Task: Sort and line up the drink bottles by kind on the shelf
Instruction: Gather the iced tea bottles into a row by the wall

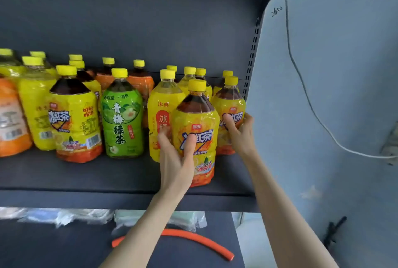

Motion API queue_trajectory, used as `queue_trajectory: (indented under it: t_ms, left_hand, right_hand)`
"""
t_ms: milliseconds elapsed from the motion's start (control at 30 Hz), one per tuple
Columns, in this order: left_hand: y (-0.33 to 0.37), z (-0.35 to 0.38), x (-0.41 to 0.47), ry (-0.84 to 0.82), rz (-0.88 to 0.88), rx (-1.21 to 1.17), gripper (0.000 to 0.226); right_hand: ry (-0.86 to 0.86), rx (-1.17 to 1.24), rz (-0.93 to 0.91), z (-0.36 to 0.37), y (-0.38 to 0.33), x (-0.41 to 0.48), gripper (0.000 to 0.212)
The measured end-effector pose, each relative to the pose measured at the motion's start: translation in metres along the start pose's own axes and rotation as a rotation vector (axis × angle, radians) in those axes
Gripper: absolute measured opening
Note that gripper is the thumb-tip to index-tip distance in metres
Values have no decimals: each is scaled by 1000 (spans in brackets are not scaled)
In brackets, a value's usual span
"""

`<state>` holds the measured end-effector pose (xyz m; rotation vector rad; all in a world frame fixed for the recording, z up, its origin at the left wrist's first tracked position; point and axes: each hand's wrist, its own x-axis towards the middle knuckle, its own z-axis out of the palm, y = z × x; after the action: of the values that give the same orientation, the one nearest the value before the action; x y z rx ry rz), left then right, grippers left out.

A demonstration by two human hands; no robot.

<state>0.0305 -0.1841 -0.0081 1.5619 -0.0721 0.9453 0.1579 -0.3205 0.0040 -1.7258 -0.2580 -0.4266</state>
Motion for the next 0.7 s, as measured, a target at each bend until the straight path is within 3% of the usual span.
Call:
queue_trajectory:
  t_ms: [67,133,200,367,467,533,633,700]
  left_hand:
    - [-5,2,1,46,34,48,59]
    - [-10,6,-1,94,98,101,72]
    - [-11,10,-3,97,125,148,68]
    - [-16,18,3,-44,106,256,68]
    - [-16,13,5,-83,112,292,55]
    - [-16,2,9,40,162,343,45]
    - [-21,-16,28,239,169,428,66]
    - [-20,-22,43,210,93,440,84]
  right_hand:
    - [-82,109,4,-2,-3,-6,34]
    - [-89,162,15,-8,-6,-22,57]
    - [-31,194,-22,-17,-14,-43,61]
    - [-303,230,-63,-29,-26,-72,73]
    - [-271,291,-45,-27,-24,-72,65]
    - [-249,299,-45,-26,-24,-70,59]
    - [-235,264,-34,-21,-19,-63,67]
    - [-228,257,-29,-18,-17,-60,71]
